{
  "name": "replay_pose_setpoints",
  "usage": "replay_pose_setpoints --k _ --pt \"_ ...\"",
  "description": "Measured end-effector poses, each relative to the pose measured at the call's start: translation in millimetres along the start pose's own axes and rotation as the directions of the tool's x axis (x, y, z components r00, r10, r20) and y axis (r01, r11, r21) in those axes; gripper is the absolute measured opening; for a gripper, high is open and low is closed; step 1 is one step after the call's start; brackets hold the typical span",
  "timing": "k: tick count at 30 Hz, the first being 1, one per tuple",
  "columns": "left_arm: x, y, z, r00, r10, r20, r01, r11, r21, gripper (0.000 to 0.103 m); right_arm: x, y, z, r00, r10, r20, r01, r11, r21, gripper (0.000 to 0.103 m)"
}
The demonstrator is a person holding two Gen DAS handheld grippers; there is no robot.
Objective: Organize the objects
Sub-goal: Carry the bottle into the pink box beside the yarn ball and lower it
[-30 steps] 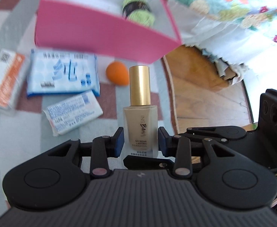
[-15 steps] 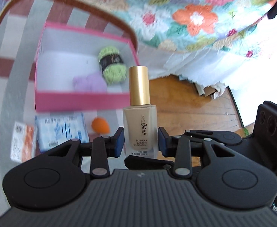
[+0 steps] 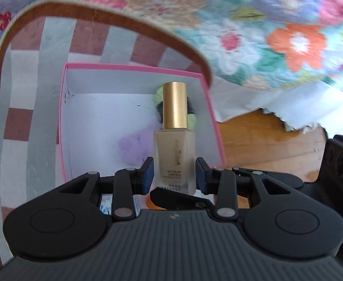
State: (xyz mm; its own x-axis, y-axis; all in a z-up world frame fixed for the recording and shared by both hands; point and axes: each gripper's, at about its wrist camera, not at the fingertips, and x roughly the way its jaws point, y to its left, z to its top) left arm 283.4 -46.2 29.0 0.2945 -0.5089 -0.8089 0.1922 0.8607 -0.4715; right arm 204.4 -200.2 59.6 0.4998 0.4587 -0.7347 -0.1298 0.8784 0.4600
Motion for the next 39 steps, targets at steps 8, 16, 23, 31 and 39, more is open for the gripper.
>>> replay_pose_setpoints --k 8,16,23,31,39 --pt "90.7 39.4 38.7 0.997 0.016 -0.071 -0.02 0.998 -0.062 0.037 72.4 -52.9 21.8 0.997 -0.065 -0.043 0.07 0.992 0.108 0.044" --pt "146.8 74.6 49.0 0.995 -0.032 -0.09 0.012 0.977 -0.212 0.037 127.9 -82.7 34.1 0.979 -0.164 -0.124 0.173 0.983 0.065 0.044" --pt "170.3 85.8 52.6 0.996 -0.042 -0.078 0.02 0.964 -0.265 0.038 149.5 -97.2 43.2 0.963 -0.22 -0.157 0.231 0.972 0.052 0.044" --pt "187.3 84.4 47.1 0.996 -0.018 -0.089 -0.005 0.967 -0.254 0.038 166.8 -94.4 41.7 0.935 -0.297 -0.195 0.296 0.954 -0.037 0.048" --pt "198.2 80.5 43.3 0.991 -0.077 -0.105 0.045 0.961 -0.274 0.034 144.0 -95.4 35.7 0.934 -0.336 -0.117 0.327 0.941 -0.09 0.034"
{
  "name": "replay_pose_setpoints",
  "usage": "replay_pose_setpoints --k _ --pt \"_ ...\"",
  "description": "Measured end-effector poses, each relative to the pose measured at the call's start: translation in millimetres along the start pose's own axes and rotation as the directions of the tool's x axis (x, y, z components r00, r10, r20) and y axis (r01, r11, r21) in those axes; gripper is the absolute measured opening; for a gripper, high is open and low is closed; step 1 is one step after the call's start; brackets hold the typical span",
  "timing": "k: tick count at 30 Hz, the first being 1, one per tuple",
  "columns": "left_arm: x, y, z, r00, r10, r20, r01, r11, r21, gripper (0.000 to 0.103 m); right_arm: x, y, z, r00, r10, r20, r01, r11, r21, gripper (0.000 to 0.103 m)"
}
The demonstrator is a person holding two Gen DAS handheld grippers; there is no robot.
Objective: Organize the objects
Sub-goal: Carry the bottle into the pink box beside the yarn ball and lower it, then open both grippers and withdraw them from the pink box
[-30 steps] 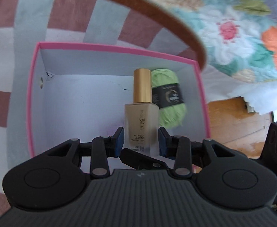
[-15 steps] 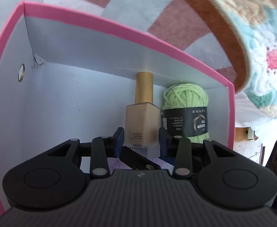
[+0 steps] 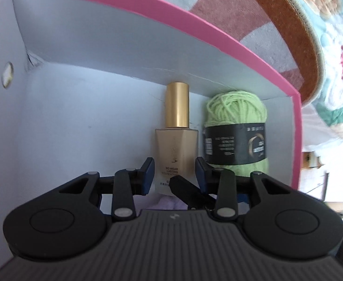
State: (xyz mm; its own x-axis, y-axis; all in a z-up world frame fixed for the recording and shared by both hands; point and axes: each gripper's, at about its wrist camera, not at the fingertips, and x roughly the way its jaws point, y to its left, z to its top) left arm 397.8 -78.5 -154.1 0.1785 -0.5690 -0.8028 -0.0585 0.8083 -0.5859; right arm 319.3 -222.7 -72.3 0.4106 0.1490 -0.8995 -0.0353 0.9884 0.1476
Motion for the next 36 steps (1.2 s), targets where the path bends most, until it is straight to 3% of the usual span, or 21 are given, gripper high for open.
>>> replay_pose_setpoints --k 9,11,16,20,27,36 --pt "6.8 -12.5 -0.9 0.999 -0.05 -0.007 0.05 0.999 -0.003 0.033 -11.2 -11.0 -4.5 0.998 -0.051 0.032 0.05 0.999 0.017 0.034" --pt "0.0 -16.1 -3.7 0.999 -0.031 0.021 0.031 1.0 0.004 0.033 -21.4 -15.4 -10.2 0.998 -0.028 0.054 0.026 0.999 0.038 0.034" --pt "-28.5 -37.0 -20.4 0.998 0.029 0.055 -0.036 0.991 0.126 0.036 -48.1 -16.4 -24.3 0.997 0.02 0.076 -0.025 0.998 0.062 0.034" --pt "-60.5 -50.1 -37.2 0.995 0.08 0.055 -0.09 0.97 0.225 0.038 -86.8 -19.2 -43.9 0.993 0.065 0.095 -0.069 0.997 0.043 0.034" --pt "-139.9 -63.2 -85.8 0.996 0.065 0.06 -0.08 0.95 0.301 0.041 -158.8 1.9 -51.5 0.991 0.058 0.12 -0.053 0.997 -0.047 0.04" --pt "-240.9 -96.5 -153.7 0.986 0.113 0.126 -0.157 0.889 0.43 0.051 -241.2 31.4 -80.2 0.988 0.094 0.125 -0.077 0.987 -0.139 0.05"
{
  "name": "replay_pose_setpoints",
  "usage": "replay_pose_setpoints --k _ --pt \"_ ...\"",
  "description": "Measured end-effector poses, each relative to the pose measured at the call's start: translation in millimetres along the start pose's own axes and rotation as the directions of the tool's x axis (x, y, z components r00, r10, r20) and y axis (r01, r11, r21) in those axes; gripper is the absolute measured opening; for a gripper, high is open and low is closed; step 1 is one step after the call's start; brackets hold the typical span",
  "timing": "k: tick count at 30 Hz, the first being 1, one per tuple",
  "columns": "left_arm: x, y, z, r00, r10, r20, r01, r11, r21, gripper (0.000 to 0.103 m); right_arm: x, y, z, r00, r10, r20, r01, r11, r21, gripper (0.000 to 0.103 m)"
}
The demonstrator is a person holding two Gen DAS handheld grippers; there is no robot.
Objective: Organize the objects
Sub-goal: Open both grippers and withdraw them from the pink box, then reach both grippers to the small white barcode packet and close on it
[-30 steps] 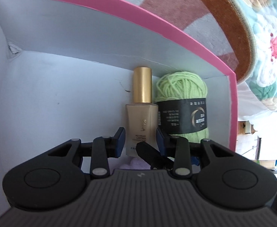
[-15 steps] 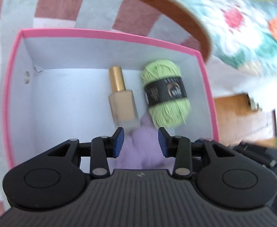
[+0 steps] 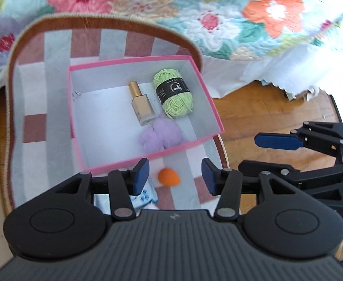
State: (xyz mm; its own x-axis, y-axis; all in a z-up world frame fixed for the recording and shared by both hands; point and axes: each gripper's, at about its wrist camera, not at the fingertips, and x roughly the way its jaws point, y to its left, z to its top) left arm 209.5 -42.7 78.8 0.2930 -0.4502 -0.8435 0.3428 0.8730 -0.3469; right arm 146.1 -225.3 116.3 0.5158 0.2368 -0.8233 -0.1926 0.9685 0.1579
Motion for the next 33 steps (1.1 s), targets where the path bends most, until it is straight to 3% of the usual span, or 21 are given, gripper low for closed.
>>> replay_pose_setpoints --k 8,15,21,27,33 --pt "-48.1 -10.9 -40.4 0.999 0.031 -0.008 -0.031 0.998 0.051 0.06 -45.7 49.7 -28.9 0.998 0.068 0.011 -0.066 0.989 -0.133 0.069" --pt "-56.8 -4.5 -72.3 1.0 -0.007 0.018 0.006 0.999 0.036 0.07 -50.0 77.3 -63.9 0.99 0.14 0.012 -0.133 0.964 -0.232 0.079" --pt "-43.4 14.2 -101.1 1.0 -0.002 0.0 0.002 1.0 -0.016 0.078 -25.1 90.0 -90.2 0.981 0.19 -0.031 -0.191 0.938 -0.288 0.086" --pt "-10.8 28.6 -126.0 0.999 0.004 -0.045 -0.006 0.999 -0.05 0.085 17.7 90.2 -106.0 0.971 0.227 -0.078 -0.24 0.937 -0.256 0.087" --pt "28.0 48.3 -144.7 0.997 0.005 -0.078 -0.016 0.99 -0.137 0.085 61.7 93.5 -114.2 0.967 0.225 -0.116 -0.25 0.924 -0.291 0.087"
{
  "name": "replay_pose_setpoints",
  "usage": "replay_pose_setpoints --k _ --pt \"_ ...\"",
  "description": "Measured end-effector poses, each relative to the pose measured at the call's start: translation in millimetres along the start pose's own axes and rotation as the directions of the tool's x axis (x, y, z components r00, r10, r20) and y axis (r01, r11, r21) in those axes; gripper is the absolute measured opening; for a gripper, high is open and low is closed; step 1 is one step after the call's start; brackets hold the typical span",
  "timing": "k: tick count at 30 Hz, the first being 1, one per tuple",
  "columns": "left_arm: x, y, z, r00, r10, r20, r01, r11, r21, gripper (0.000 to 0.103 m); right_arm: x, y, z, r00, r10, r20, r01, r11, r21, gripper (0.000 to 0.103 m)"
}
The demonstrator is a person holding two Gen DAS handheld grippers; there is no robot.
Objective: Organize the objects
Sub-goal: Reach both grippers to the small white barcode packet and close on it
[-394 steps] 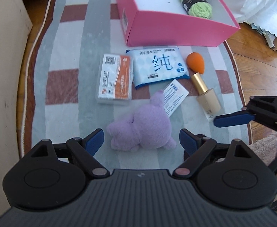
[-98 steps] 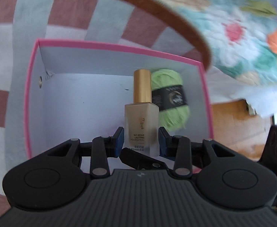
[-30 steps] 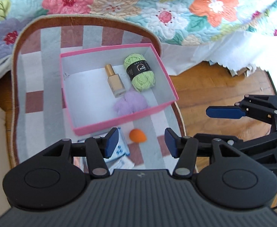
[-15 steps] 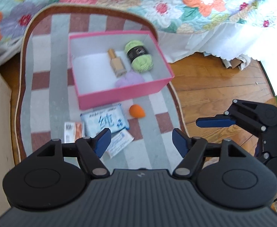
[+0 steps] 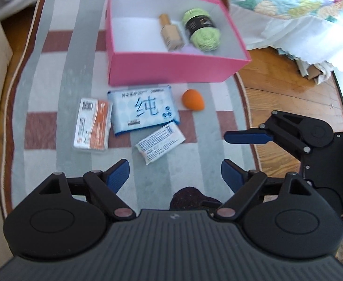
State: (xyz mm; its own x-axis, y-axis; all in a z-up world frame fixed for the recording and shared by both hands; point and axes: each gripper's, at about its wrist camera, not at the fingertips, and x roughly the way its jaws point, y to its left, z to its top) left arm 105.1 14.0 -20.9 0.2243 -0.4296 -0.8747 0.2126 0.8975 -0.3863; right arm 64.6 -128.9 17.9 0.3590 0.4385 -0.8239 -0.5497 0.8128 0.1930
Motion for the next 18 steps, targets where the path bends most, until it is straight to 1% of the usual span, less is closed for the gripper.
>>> replay_pose_setpoints --k 5,8,11,13,16,18 --pt "32.3 16.8 -4.8 1.0 0.011 -0.004 -0.011 0.999 -0.045 0.085 41.2 -11.8 -3.6 0.998 0.001 -0.055 -0.002 1.0 -0.016 0.087" --pt "47.9 27.0 -5.1 1.0 0.008 0.006 -0.008 0.997 -0.082 0.083 60.8 -21.6 -7.5 0.998 0.002 -0.06 -0.002 1.0 -0.006 0.087" --pt "63.7 33.3 -4.8 1.0 0.018 0.019 -0.016 0.995 -0.103 0.081 76.2 -34.4 -14.7 0.999 0.011 -0.051 -0.009 0.999 0.037 0.087" --pt "75.2 34.8 -5.4 1.0 0.019 0.016 -0.017 0.994 -0.109 0.078 85.7 -42.8 -21.1 0.999 0.003 -0.047 0.0 0.997 0.076 0.087" --pt "93.3 34.1 -7.5 1.0 0.024 0.0 -0.024 0.994 -0.111 0.07 96.0 -54.8 -30.3 0.999 -0.012 -0.042 0.017 0.991 0.131 0.087" --pt "103.7 34.0 -9.0 1.0 0.027 -0.003 -0.027 0.993 -0.116 0.065 100.5 -60.0 -34.2 0.999 -0.028 -0.036 0.033 0.989 0.145 0.087"
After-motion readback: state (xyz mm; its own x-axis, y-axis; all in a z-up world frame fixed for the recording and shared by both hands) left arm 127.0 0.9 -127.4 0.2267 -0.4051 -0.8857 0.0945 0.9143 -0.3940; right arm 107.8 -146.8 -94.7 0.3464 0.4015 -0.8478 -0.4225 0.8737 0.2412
